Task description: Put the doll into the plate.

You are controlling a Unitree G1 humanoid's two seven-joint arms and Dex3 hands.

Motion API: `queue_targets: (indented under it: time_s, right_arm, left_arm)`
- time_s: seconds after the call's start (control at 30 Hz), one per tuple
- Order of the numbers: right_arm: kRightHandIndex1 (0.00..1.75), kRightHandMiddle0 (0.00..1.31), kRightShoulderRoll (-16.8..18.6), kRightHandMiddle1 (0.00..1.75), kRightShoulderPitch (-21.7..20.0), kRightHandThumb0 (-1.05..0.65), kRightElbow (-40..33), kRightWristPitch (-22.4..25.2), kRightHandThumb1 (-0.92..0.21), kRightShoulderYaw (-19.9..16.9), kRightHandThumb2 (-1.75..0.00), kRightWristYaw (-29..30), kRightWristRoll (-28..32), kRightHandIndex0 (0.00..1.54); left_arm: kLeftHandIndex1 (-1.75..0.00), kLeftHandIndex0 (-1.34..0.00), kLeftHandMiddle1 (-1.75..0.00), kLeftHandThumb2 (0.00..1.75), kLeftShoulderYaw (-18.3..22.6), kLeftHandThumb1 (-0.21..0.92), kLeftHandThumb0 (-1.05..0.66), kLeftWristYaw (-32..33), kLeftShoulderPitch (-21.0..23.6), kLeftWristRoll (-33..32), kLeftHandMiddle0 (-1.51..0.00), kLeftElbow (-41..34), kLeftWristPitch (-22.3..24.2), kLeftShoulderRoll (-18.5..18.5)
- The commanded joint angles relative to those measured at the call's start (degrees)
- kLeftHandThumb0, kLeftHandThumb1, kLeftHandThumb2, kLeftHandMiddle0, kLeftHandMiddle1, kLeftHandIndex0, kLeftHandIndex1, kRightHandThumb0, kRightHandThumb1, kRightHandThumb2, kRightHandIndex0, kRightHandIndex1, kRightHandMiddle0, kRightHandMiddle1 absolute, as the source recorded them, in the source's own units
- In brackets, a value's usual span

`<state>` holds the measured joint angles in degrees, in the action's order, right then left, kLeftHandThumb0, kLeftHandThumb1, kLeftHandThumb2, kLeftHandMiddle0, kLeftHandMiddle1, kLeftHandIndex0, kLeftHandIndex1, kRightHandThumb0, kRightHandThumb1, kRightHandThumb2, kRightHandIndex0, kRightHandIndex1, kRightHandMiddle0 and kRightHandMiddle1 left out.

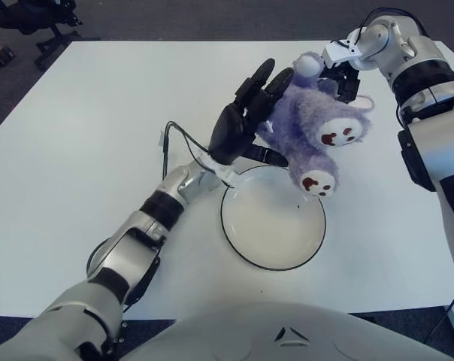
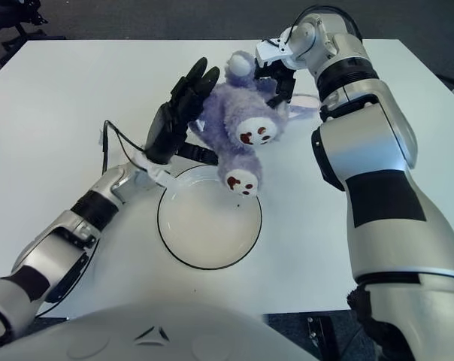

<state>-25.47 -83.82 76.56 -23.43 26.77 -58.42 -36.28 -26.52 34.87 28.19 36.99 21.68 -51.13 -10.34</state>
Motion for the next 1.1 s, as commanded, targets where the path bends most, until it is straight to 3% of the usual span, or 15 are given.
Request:
queue_targets:
  time_s: [0.0,0.17,0.57,0.9,1.07]
  right_arm:
    - [1.75,0.38,-0.12,1.61,-0.38,-0.36,0.23,0.22,-0.83,-0.62,-0.52,-0.25,1.12,0.74]
    - [1.75,0.40,0.01,1.59,-0.55,-0.36,0.59,4.13,-0.81,-1.15,-0.52,-0.49,1.23,0.75]
    - [1.75,0.45,-0.24,1.54,-0.07,-0.36,0.38,5.18,-0.81,-1.83,-0.49,0.03,1.46,0.77]
    - [1.75,0.46,-0.40,1.51,-0.07,-0.36,0.32,4.97,-0.84,-2.05,-0.43,0.54,1.23,0.79]
    - [1.75,0.47,-0.64,1.49,-0.08,-0.36,0.22,4.90,-0.87,-2.30,-0.35,0.30,1.51,0.80]
  left_arm:
    - [-0.07,-0.23,0.00,0.00,1.55,0.85,-0.52,-2.14,-0.78,-0.81,-0.23,-1.00,-0.46,0.32]
    - [-0.07,-0.24,0.00,0.00,0.81,0.83,-0.49,-11.22,-3.27,-7.94,-0.22,-4.34,-0.26,-0.40]
    - [-0.06,-0.28,-0.01,0.00,3.18,0.81,-0.40,-18.88,-4.35,-11.87,-0.22,-4.70,-0.17,2.43]
    - [-0.06,-0.31,-0.03,0.00,5.15,0.82,-0.39,-19.04,-3.93,-2.98,-0.28,-6.60,5.55,2.27]
    - [-0.05,-0.32,-0.02,0.00,5.87,0.82,-0.30,-13.50,-0.61,4.78,-0.28,-4.56,6.84,1.66]
